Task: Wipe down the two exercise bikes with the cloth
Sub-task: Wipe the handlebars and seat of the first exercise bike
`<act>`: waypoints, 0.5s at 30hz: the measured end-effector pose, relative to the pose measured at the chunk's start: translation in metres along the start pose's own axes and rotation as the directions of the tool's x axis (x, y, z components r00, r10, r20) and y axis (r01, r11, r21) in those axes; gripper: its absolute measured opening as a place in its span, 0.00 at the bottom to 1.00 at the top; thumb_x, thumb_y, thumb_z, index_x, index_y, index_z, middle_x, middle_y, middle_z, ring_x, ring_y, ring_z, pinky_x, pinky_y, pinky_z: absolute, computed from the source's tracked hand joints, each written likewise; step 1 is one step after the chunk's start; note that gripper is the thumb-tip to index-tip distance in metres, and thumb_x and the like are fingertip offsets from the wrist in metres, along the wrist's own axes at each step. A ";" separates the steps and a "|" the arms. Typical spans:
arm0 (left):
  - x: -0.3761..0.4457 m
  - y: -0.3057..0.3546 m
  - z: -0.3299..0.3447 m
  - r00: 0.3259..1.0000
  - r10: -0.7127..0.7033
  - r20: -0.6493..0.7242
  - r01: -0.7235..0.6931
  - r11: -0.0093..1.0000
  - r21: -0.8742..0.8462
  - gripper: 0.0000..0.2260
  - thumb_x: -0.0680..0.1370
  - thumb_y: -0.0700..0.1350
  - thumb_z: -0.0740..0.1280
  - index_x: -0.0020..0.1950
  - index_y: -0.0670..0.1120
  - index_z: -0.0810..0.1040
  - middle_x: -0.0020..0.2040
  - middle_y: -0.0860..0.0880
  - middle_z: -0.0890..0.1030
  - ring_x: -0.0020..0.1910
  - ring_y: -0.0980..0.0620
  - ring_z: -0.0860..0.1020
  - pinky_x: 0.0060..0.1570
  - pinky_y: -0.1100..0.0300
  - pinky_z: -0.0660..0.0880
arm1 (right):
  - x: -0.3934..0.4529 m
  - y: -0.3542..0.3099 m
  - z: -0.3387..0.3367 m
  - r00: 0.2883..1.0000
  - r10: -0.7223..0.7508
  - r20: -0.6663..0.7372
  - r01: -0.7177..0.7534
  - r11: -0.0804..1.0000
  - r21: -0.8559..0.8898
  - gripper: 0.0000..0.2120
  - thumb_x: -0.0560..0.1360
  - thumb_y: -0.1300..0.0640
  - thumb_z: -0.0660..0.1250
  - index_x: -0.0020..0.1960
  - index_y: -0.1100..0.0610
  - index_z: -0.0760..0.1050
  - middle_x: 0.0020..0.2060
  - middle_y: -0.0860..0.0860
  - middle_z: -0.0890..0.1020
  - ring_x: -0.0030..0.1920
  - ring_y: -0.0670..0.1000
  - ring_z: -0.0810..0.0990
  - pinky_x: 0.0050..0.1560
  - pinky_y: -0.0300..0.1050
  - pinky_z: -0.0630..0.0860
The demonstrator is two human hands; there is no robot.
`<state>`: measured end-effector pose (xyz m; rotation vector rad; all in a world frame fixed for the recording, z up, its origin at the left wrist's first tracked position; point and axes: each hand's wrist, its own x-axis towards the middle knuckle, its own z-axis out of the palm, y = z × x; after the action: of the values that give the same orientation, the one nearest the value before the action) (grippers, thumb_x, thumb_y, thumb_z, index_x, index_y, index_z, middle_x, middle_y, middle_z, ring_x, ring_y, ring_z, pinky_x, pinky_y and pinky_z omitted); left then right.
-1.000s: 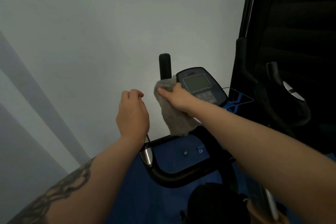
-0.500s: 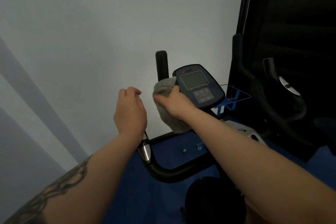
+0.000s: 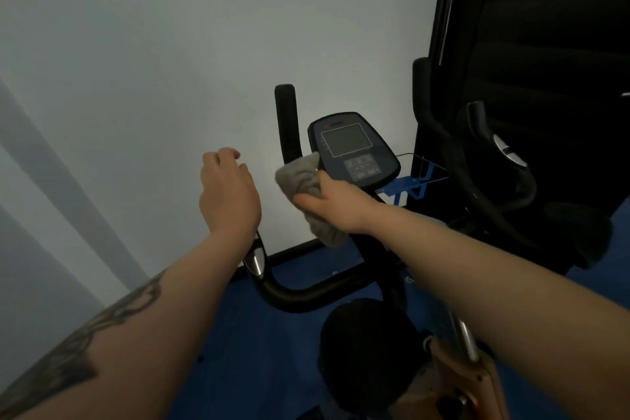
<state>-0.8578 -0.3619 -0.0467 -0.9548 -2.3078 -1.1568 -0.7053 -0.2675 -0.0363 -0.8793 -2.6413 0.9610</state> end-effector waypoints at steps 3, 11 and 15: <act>-0.025 0.003 -0.001 0.988 -0.109 0.112 0.119 0.988 -0.093 0.24 0.83 0.42 0.56 0.78 0.46 0.53 0.74 0.42 0.59 0.68 0.42 0.68 0.57 0.46 0.71 | -0.021 0.027 -0.005 0.999 -0.008 0.048 0.014 0.992 -0.127 0.27 0.79 0.35 0.53 0.67 0.53 0.65 0.55 0.54 0.80 0.51 0.53 0.79 0.56 0.54 0.76; -0.053 0.004 -0.001 0.979 -0.153 0.131 0.160 0.986 -0.046 0.36 0.79 0.33 0.56 0.79 0.49 0.39 0.78 0.43 0.53 0.70 0.39 0.65 0.58 0.45 0.70 | -0.021 0.013 0.007 0.989 -0.003 -0.148 -0.002 1.000 -0.031 0.22 0.80 0.37 0.51 0.62 0.51 0.71 0.53 0.56 0.81 0.52 0.57 0.79 0.56 0.56 0.75; -0.053 0.003 -0.003 0.981 -0.157 0.118 0.170 0.980 -0.103 0.34 0.80 0.35 0.55 0.79 0.52 0.41 0.77 0.44 0.56 0.66 0.40 0.70 0.51 0.49 0.70 | -0.051 0.039 0.007 0.996 -0.043 -0.084 0.033 0.993 -0.114 0.18 0.80 0.43 0.56 0.66 0.51 0.64 0.54 0.52 0.79 0.51 0.54 0.79 0.52 0.54 0.76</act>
<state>-0.8186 -0.3847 -0.0749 -0.9014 -2.4699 -1.3444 -0.6490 -0.2780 -0.0658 -0.8708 -2.6496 0.7545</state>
